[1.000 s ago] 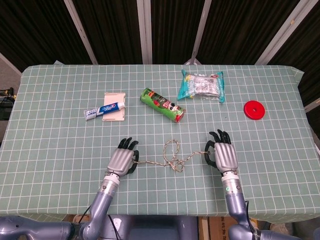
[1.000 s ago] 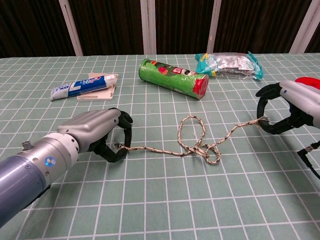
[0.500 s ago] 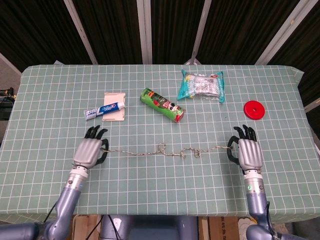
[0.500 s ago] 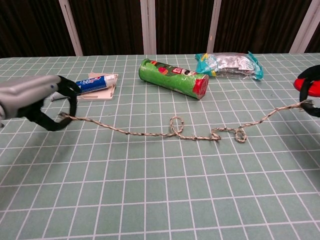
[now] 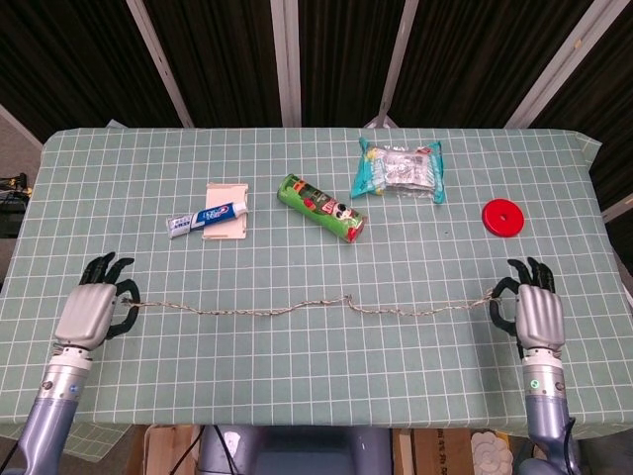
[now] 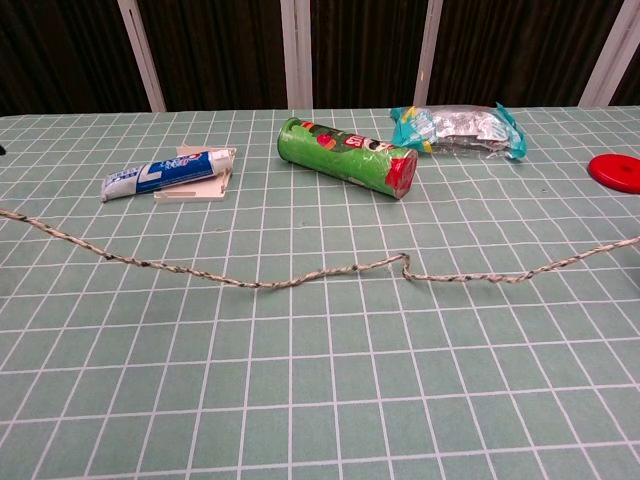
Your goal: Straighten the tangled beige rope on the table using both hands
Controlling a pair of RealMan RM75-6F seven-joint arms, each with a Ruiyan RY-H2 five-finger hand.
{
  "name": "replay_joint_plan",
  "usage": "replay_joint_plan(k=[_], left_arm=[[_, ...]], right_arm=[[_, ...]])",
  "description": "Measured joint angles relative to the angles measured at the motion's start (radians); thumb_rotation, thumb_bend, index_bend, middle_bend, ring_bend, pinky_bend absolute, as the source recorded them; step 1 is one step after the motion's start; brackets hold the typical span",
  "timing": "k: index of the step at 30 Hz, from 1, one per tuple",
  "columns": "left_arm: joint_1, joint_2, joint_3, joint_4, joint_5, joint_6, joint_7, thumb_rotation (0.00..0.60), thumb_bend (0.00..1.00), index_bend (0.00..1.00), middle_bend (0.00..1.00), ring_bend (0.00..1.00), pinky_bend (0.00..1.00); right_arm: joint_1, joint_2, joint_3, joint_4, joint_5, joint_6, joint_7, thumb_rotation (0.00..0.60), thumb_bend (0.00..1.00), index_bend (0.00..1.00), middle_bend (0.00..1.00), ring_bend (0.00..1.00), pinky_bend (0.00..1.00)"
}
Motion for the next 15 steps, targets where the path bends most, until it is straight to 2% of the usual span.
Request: replay_joint_plan(k=[6, 15], left_arm=[[0.045, -0.006, 0.018, 0.081, 0.01, 0.018, -0.071, 0.6, 0.56, 0.59, 0.14, 0.0, 0.0], [0.054, -0.036, 0.014, 0.161, 0.015, 0.001, -0.079, 0.6, 0.56, 0.59, 0.13, 0.0, 0.0]], right_arm=[[-0.009, 0.009, 0.006, 0.041, 0.023, -0.007, 0.016, 0.6, 0.44, 0.59, 0.2, 0.0, 0.0], [-0.006, -0.006, 0.015, 0.118, 0.055, -0.037, 0.016, 0.6, 0.44, 0.59, 0.2, 0.0, 0.0]])
